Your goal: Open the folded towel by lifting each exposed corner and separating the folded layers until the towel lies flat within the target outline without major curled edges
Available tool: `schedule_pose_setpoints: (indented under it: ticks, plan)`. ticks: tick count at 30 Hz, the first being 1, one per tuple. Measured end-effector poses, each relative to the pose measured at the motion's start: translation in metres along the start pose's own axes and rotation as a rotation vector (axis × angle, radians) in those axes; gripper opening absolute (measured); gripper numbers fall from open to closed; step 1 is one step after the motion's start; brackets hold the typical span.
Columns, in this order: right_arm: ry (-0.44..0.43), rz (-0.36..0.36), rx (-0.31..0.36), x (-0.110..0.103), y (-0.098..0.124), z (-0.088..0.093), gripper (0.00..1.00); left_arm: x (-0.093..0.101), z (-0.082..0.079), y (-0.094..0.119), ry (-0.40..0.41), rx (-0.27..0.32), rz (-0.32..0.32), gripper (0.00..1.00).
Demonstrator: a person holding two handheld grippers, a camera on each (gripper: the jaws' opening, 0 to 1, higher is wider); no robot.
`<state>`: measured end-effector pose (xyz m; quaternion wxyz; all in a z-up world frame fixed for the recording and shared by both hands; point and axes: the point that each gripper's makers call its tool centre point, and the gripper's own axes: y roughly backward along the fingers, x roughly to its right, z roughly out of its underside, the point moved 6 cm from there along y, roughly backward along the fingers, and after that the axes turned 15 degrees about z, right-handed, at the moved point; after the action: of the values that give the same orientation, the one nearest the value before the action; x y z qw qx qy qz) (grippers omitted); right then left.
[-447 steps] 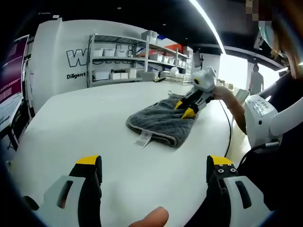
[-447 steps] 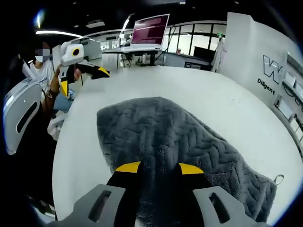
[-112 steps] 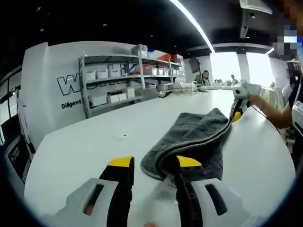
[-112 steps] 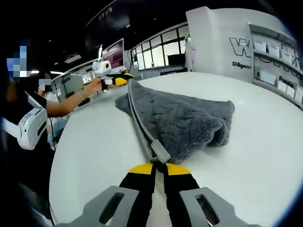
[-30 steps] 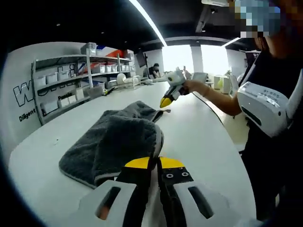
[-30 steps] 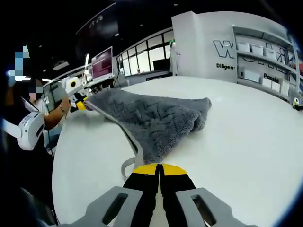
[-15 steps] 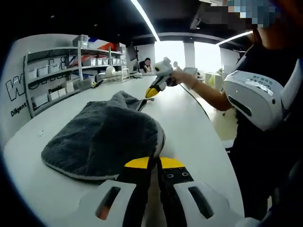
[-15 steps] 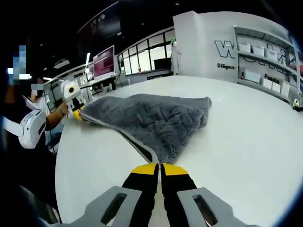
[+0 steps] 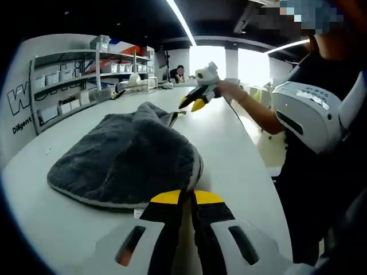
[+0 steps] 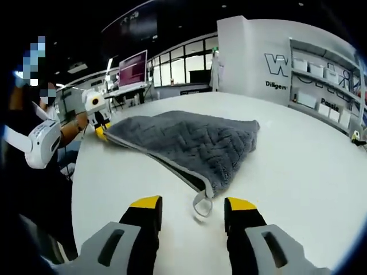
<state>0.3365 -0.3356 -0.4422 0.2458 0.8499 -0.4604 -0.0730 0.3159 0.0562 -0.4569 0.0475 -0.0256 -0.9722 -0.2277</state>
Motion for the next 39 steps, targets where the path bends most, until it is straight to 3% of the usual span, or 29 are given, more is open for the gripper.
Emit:
schedule_pose_setpoints:
  ticks: [2, 6, 12, 14, 19, 23, 25, 30, 34, 36, 39]
  plan:
    - [0.002, 0.002, 0.004, 0.0, 0.003, 0.001, 0.59, 0.0, 0.001, 0.0, 0.003, -0.005, 0.002, 0.06]
    - [-0.012, 0.031, -0.003, 0.001, 0.007, 0.003, 0.8, 0.001, 0.003, 0.0, 0.003, -0.017, 0.007, 0.07]
    - [-0.034, 0.062, -0.031, 0.0, 0.012, 0.009, 1.0, 0.003, 0.003, -0.002, -0.015, -0.032, 0.005, 0.12]
    - [-0.036, 0.067, -0.038, 0.0, 0.013, 0.011, 0.99, 0.004, 0.004, -0.004, -0.027, -0.046, 0.001, 0.21]
    - [-0.05, 0.082, -0.036, 0.001, 0.016, 0.011, 0.99, 0.007, 0.002, -0.004, -0.044, -0.046, -0.009, 0.3]
    - [-0.072, 0.081, -0.029, 0.001, 0.015, 0.01, 0.99, 0.009, -0.008, 0.001, -0.027, 0.025, -0.042, 0.43]
    - [-0.075, 0.085, -0.031, 0.003, 0.014, 0.011, 0.99, 0.01, -0.015, 0.006, -0.004, 0.09, -0.063, 0.48]
    - [-0.092, 0.083, -0.035, 0.004, 0.01, 0.011, 0.99, 0.006, -0.028, 0.022, 0.056, 0.247, -0.181, 0.59]
    - [-0.102, 0.081, -0.036, 0.005, 0.007, 0.01, 0.99, 0.004, -0.035, 0.031, 0.104, 0.341, -0.32, 0.85]
    - [-0.117, 0.075, -0.033, 0.005, 0.005, 0.008, 0.99, 0.008, -0.037, 0.031, 0.096, 0.343, -0.327, 0.97]
    - [-0.134, 0.071, -0.032, 0.007, 0.002, 0.006, 0.99, 0.015, -0.04, 0.031, 0.077, 0.328, -0.338, 0.99]
